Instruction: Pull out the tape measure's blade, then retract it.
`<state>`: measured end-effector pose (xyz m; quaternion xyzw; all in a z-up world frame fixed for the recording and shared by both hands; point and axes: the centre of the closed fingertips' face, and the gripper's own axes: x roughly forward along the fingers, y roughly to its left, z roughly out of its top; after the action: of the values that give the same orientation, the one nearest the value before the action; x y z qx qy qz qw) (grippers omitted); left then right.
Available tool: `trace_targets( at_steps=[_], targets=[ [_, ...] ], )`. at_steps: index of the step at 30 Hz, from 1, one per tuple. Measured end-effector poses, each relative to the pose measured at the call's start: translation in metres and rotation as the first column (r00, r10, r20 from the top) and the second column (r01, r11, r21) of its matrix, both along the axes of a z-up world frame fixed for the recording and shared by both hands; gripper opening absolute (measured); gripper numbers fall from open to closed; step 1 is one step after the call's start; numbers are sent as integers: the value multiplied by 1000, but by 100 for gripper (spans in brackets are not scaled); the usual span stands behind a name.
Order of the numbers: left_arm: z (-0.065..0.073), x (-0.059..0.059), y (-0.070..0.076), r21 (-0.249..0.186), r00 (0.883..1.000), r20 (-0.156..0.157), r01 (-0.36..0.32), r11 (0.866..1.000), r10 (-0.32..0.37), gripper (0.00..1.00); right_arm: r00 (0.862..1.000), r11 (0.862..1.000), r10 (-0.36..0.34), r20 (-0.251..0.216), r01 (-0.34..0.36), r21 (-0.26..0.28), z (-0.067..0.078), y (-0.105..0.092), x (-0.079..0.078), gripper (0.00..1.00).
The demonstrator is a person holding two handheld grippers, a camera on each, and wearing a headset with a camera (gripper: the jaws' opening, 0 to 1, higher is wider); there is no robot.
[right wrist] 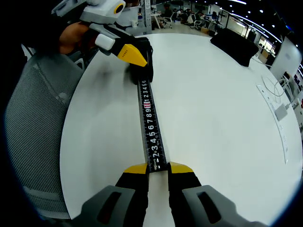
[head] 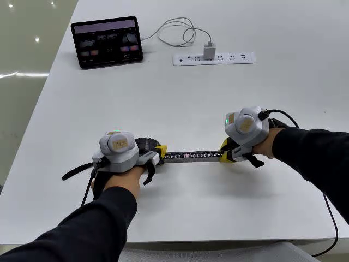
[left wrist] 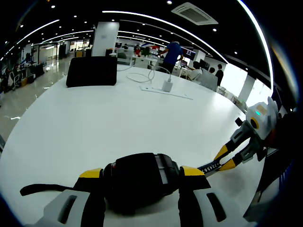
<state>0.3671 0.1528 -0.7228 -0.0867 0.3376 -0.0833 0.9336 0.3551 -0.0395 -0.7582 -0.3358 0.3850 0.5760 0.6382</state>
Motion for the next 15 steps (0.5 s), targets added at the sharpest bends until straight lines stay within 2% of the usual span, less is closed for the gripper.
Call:
trace_targets(
  at_steps=[15],
  targets=[
    [0,-1,0,-7,1000,-2,3,1000,-3,58,1000,1000,8,7,-8,5,-3,9,4,11]
  ],
)
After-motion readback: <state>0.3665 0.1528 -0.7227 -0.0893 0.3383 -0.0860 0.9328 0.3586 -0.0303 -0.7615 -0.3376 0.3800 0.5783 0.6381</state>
